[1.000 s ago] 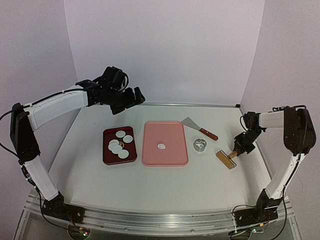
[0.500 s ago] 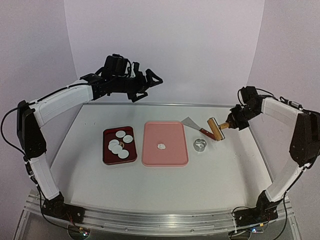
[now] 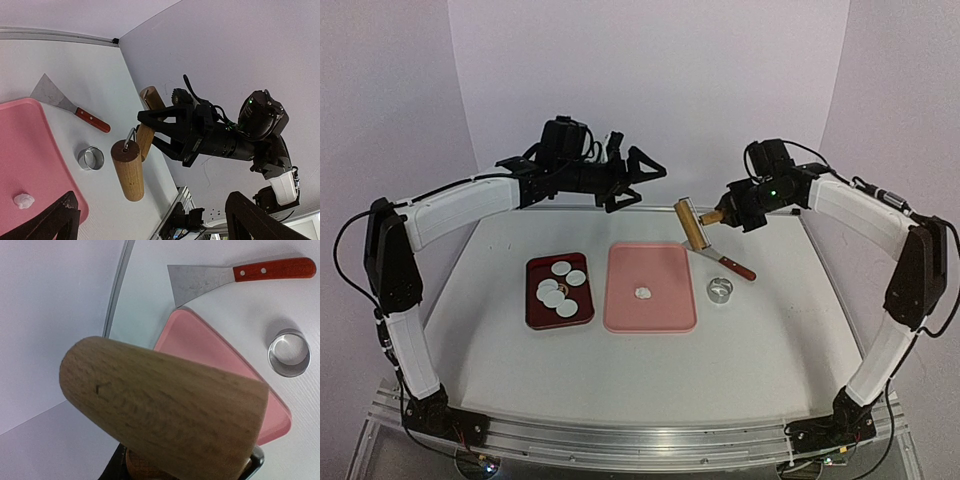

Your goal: Roll out the dumpling wrappers from the dough

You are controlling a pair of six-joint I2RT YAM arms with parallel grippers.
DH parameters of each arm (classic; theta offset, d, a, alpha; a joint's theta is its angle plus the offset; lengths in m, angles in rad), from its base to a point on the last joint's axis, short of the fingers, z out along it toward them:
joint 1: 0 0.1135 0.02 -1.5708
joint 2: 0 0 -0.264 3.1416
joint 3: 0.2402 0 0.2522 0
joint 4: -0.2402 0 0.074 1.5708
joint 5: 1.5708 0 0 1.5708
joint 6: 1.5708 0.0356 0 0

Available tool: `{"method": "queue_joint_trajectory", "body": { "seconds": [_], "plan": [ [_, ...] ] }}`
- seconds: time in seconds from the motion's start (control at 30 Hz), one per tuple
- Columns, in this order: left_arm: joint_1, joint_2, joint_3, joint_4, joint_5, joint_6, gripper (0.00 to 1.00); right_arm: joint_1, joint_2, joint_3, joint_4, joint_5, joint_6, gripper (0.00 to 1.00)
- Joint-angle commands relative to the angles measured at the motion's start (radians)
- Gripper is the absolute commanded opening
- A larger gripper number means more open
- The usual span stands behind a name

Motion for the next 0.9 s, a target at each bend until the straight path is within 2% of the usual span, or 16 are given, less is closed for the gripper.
{"method": "queue_joint_trajectory", "body": {
  "seconds": [0.0,0.3,0.4,0.47,0.57,0.7,0.73,0.77,0.83,0.87],
  "plan": [
    [0.000,0.054,0.058,-0.036,0.052,-0.010,1.00,0.039,0.041,0.111,0.088,-0.001,0.075,0.00],
    [0.000,0.167,0.172,-0.058,0.046,-0.052,1.00,0.100,0.107,0.212,0.108,-0.042,0.081,0.00],
    [0.001,0.175,0.178,-0.025,0.010,-0.070,0.95,0.105,0.122,0.226,0.112,-0.057,0.080,0.00],
    [0.001,0.181,0.186,0.008,-0.009,-0.077,0.82,0.107,0.126,0.229,0.114,-0.064,0.081,0.00],
    [0.001,0.195,0.214,0.019,-0.039,-0.087,0.56,0.107,0.129,0.229,0.115,-0.068,0.080,0.00],
    [0.001,0.197,0.212,0.057,-0.044,-0.098,0.13,0.107,0.131,0.226,0.117,-0.069,0.069,0.00],
    [0.002,0.196,0.209,0.061,-0.041,-0.100,0.05,0.107,0.132,0.223,0.117,-0.067,0.064,0.00],
    [0.002,0.192,0.203,0.067,-0.038,-0.101,0.00,0.107,0.131,0.221,0.117,-0.063,0.055,0.00],
    [0.006,0.176,0.172,0.096,-0.030,-0.103,0.00,0.106,0.127,0.214,0.117,-0.043,0.019,0.02],
    [0.010,0.164,0.151,0.115,-0.025,-0.107,0.00,0.105,0.121,0.208,0.116,-0.027,-0.006,0.07]
  ]
}}
